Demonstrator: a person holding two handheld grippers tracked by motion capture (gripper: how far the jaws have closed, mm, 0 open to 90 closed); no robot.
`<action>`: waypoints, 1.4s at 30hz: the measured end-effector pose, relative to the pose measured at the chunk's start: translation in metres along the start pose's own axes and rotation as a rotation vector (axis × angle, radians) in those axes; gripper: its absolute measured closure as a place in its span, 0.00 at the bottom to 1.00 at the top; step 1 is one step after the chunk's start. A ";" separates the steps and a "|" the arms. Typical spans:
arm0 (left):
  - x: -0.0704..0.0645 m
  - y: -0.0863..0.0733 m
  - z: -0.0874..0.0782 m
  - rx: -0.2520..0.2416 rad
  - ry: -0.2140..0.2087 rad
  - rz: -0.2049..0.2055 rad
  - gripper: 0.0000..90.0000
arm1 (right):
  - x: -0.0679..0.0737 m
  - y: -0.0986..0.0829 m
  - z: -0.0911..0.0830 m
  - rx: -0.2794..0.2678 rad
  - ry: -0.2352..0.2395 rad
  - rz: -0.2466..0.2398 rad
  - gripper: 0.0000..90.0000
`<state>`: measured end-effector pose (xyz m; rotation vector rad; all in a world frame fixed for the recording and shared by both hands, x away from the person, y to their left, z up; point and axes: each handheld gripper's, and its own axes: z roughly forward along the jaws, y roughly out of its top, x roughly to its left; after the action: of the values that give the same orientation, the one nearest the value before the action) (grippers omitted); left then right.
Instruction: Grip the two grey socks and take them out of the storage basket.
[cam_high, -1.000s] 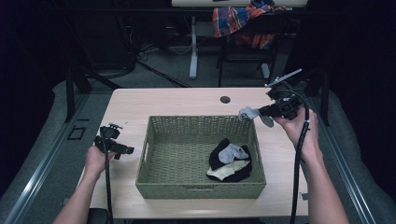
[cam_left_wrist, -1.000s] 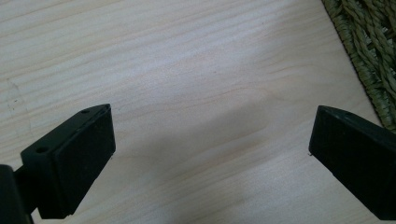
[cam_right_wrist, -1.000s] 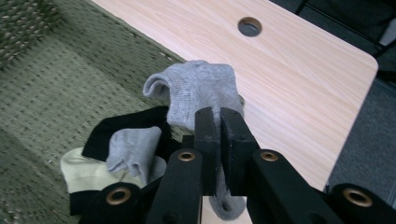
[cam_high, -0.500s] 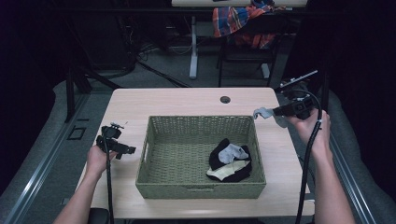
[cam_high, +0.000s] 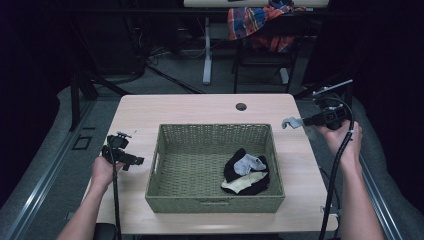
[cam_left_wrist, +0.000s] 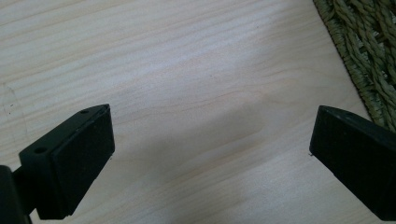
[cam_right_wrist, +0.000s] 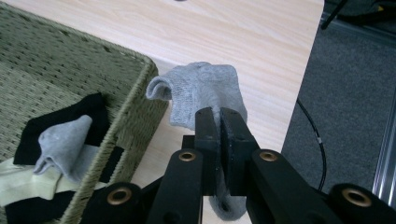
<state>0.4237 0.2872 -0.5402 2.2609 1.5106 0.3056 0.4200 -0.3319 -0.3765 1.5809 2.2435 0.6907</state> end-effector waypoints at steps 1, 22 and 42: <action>-0.001 0.001 0.000 0.001 -0.001 0.001 0.00 | -0.001 -0.001 0.002 0.008 0.000 -0.004 0.96; 0.000 0.000 0.000 0.000 -0.009 0.003 0.00 | -0.012 -0.017 0.058 0.170 0.009 0.035 0.96; -0.001 0.000 -0.002 -0.003 -0.004 0.005 0.00 | -0.020 -0.033 0.096 0.294 0.024 0.051 0.96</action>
<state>0.4231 0.2870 -0.5388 2.2616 1.5012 0.3043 0.4497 -0.3396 -0.4757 1.7753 2.4180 0.4080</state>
